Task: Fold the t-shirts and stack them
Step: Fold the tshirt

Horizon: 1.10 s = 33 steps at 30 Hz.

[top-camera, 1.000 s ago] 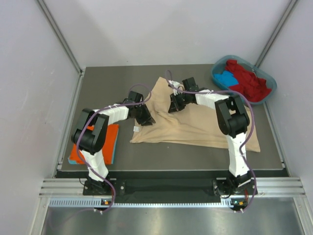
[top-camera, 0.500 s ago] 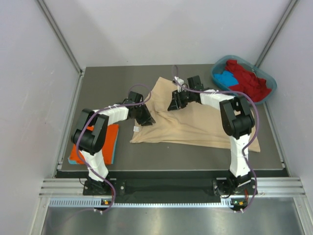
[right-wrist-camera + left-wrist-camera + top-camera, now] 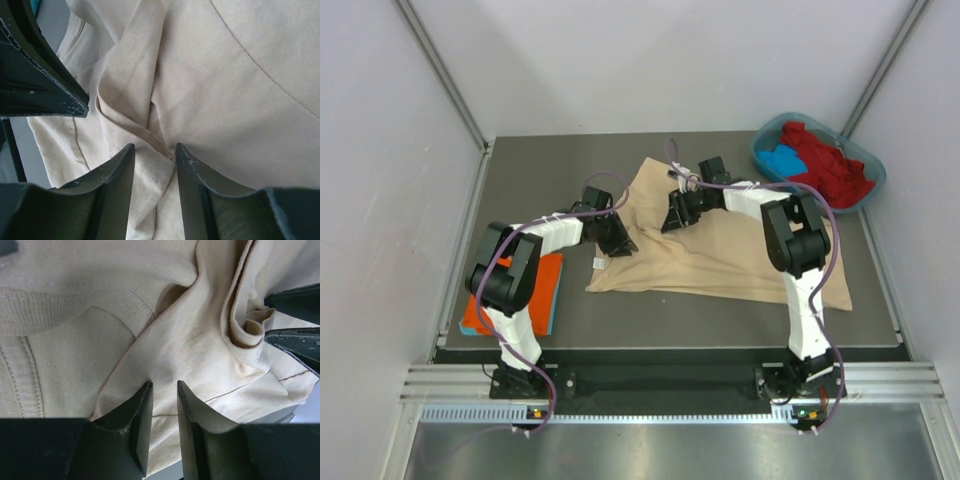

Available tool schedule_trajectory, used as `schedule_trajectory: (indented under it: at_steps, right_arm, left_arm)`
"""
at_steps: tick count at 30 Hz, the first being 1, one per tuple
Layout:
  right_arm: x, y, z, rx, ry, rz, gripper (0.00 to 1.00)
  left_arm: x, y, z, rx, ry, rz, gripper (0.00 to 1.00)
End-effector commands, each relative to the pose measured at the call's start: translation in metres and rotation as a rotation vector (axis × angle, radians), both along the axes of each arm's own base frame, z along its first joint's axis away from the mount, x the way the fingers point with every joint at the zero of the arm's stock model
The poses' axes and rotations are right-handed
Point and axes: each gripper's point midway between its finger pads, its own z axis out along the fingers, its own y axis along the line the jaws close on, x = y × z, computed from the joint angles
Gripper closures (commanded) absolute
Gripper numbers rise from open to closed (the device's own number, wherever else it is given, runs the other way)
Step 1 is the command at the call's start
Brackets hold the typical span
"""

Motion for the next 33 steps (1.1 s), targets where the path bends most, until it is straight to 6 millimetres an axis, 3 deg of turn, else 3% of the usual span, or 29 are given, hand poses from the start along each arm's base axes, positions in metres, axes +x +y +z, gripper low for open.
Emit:
schedule_trajectory:
  at_steps: [1,6,11,15,21,25,33]
  right_arm:
    - [-0.003,0.010,0.000,0.016,-0.010,0.058,0.62]
    - [-0.005,0.013,0.006,0.035,-0.020,0.068,0.75]
    - [0.004,0.010,0.010,0.016,-0.059,0.030,0.96]
    - [0.017,0.004,0.019,-0.009,-0.118,-0.052,0.98]
    - [0.028,-0.007,0.046,-0.011,-0.226,-0.125,0.91]
    - [0.032,-0.010,0.049,-0.013,-0.228,-0.169,0.98]
    - [0.040,-0.018,0.047,-0.054,-0.255,-0.242,1.00]
  left_arm:
    - [-0.009,0.019,-0.026,0.111,0.047,0.024,0.68]
    - [-0.006,0.019,-0.025,0.113,0.041,0.030,0.68]
    - [-0.008,0.021,-0.026,0.121,0.046,0.031,0.68]
    - [-0.012,0.029,-0.029,0.166,0.061,0.042,0.68]
    - [-0.019,0.040,-0.034,0.207,0.071,0.071,0.68]
    - [-0.021,0.042,-0.034,0.218,0.075,0.078,0.68]
    - [-0.024,0.047,-0.036,0.237,0.078,0.093,0.68]
